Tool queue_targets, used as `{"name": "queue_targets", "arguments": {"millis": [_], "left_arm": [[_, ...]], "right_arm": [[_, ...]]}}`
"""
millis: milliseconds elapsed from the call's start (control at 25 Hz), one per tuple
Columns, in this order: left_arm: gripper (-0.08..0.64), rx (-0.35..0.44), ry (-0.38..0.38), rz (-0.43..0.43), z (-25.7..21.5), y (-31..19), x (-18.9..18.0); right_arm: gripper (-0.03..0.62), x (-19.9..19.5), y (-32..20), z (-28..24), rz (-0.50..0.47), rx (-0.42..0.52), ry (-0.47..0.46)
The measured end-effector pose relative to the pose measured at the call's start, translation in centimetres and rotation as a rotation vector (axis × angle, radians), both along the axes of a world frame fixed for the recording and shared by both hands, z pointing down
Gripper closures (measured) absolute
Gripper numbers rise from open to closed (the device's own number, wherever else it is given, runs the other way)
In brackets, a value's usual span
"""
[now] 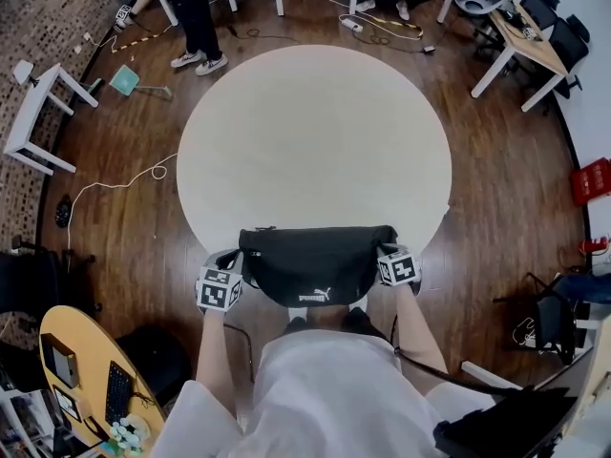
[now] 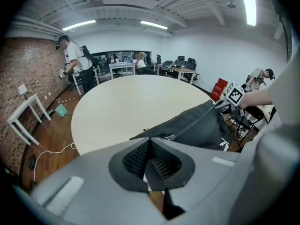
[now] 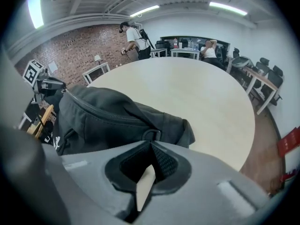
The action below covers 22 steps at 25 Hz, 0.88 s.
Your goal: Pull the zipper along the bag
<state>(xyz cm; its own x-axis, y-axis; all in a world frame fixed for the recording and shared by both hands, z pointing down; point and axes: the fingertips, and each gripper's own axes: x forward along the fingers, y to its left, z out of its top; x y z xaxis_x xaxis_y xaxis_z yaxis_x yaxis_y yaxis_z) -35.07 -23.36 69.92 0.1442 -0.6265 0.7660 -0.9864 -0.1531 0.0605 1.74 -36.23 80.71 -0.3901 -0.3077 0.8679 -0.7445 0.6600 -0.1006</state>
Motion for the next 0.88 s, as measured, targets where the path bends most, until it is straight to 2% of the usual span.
{"name": "queue_targets", "arguments": {"millis": [280,400,520,680,760,880], "left_arm": [[0.537,-0.039,0.048,-0.027,4.3,0.0,-5.6],[0.535,-0.053,0.094,-0.042,6.7,-0.8,-6.7],[0.537,-0.068,0.094,-0.032,8.8,-2.1,-6.8],[0.535,-0.025,0.097,-0.045,8.9,-2.4,-5.8],[0.532,0.005,0.125,-0.066,8.0,-2.2,-5.5],[0.471,0.065,0.159,-0.095,5.9,-1.7,-6.1]], "right_arm": [[0.601,-0.4,0.2,0.2,0.055,0.028,0.039],[0.601,-0.2,0.1,0.1,0.068,0.031,0.056],[0.601,-0.9,-0.3,0.3,0.064,0.039,0.063],[0.601,-0.2,0.0,0.4,0.131,0.062,0.120],[0.601,-0.1,-0.1,0.2,0.171,0.075,0.104],[0.601,-0.1,-0.9,-2.6,0.206,0.158,0.063]]}}
